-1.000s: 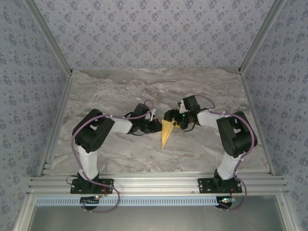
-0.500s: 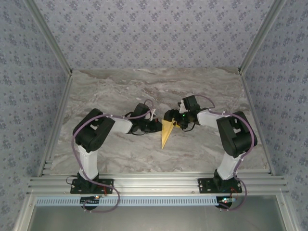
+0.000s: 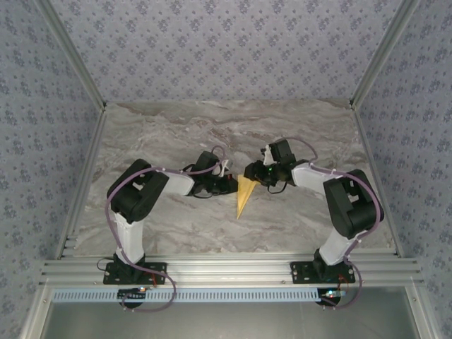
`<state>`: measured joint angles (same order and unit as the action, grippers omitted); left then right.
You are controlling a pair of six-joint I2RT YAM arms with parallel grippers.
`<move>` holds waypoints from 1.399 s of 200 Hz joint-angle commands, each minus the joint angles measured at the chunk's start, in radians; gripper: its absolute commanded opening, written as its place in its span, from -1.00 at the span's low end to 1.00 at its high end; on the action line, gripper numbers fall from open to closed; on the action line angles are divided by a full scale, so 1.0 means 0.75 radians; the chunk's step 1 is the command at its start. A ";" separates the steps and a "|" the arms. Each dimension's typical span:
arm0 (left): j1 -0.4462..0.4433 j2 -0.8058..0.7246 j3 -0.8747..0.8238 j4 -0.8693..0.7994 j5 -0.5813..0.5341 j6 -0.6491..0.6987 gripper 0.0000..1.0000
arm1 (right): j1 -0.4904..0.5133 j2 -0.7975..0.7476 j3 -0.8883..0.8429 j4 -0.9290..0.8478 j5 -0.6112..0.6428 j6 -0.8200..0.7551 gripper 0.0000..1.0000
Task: Fold a paper plane with a square sheet of paper (fold left side to right side)
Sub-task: Fold the wing for the fifth time at the center of the table.
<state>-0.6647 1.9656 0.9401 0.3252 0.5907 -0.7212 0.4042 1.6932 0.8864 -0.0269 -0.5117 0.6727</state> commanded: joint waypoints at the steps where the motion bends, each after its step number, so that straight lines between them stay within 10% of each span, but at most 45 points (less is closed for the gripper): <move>1: 0.002 0.042 0.014 -0.032 -0.017 0.043 -0.95 | 0.030 0.055 0.043 -0.019 -0.012 0.005 -0.31; 206: 0.002 0.017 0.018 -0.043 -0.022 0.043 -0.93 | 0.059 0.146 0.069 -0.268 0.158 -0.093 -0.39; 280: 0.027 -0.252 -0.082 -0.159 -0.114 0.069 -0.59 | 0.047 0.174 0.013 -0.265 0.197 -0.089 -0.47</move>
<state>-0.6586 1.8805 0.9173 0.2600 0.5423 -0.6956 0.4431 1.7870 0.9371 -0.1654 -0.4221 0.6117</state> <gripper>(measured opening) 0.199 0.269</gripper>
